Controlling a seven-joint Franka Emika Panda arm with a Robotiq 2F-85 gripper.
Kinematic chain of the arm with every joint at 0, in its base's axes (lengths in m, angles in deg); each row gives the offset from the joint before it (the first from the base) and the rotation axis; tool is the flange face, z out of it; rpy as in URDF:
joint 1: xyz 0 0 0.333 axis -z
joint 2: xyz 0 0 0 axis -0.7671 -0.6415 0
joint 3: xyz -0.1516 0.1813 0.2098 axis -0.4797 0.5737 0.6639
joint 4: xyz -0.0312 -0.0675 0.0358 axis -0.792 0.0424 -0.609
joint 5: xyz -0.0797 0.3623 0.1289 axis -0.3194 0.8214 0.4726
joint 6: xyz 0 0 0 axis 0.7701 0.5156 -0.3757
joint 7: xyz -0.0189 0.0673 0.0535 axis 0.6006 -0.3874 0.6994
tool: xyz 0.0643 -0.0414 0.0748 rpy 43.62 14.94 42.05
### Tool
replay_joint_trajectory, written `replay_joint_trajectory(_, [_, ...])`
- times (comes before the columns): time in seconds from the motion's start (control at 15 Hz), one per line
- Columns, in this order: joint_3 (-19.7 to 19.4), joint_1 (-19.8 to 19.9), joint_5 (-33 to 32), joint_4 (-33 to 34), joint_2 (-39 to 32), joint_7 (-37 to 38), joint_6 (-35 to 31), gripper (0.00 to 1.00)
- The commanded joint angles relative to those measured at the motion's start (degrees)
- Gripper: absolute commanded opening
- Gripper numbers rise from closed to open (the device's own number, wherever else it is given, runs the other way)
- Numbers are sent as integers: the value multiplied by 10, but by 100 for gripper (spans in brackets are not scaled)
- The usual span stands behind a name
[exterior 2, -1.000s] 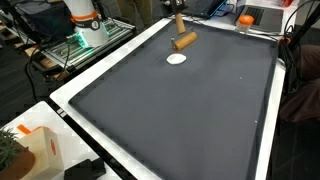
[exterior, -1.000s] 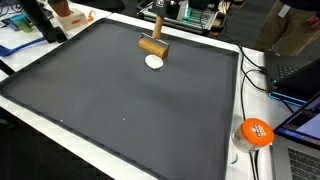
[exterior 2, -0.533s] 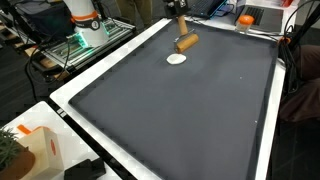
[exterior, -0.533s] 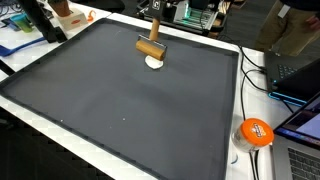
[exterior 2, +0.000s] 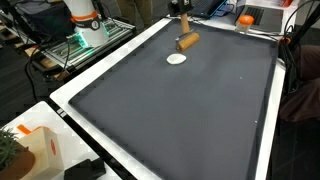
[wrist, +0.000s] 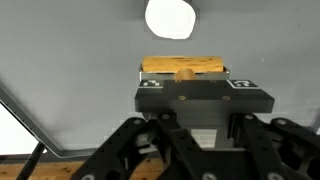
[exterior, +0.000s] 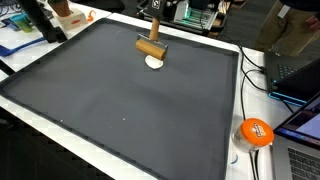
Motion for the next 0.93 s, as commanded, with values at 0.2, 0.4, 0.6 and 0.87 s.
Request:
replay_joint_trajectory(0.2, [-13,-20,4,47,-11,-17,57,22])
replay_joint_trajectory(0.4, [-16,-28,7,68,-19,-26,89,22])
replay_joint_trajectory(0.6, [-20,-35,8,89,-27,-34,117,22])
replay_joint_trajectory(0.87, [-26,-43,8,108,-39,-42,140,22])
